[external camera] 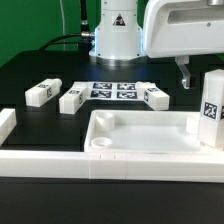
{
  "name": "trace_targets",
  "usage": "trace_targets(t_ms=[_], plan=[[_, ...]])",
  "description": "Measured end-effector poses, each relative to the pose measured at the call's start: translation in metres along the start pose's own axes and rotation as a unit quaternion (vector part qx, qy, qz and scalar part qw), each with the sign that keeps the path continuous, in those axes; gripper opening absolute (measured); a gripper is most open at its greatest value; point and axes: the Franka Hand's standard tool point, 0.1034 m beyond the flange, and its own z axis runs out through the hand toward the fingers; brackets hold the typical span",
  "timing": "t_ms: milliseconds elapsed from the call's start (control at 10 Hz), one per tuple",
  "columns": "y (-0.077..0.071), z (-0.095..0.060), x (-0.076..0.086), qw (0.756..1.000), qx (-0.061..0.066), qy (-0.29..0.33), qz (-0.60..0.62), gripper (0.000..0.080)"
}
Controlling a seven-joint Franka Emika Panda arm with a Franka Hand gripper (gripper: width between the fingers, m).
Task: Assemble desk
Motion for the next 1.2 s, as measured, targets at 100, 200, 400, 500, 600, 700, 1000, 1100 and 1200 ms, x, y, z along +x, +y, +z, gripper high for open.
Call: trace_targets(t_ms=[100,200,400,500,600,700,1000,1100,1200], plan=[[-0.0007,0.0000,0.0000,0.999,-0.009,0.000,-0.036,0.0649],[0.0000,0.0000,0.0000,0.996,-0.015,-0.001,-0.088,0.0649],[0.0021,0.0001,-0.0004,0.987,-0.017,-0.004,-0.158,0.0649],[0.0026,0.0002,-0.0006,0.980,-0.017,-0.005,-0.200,0.0649],[0.0026,0.0003,-0.0007,0.975,-0.017,-0.005,-0.220,0.0596],[0.0025,0.0004,-0.0008,0.977,-0.017,-0.005,-0.213,0.0457],[0.0025,0.0006,-0.0010,0.979,-0.017,-0.005,-0.204,0.0288],[0.0025,0.0006,-0.0010,0.979,-0.017,-0.005,-0.204,0.0289],[0.0018,0.0007,-0.0013,0.989,-0.011,-0.004,-0.149,0.0289]])
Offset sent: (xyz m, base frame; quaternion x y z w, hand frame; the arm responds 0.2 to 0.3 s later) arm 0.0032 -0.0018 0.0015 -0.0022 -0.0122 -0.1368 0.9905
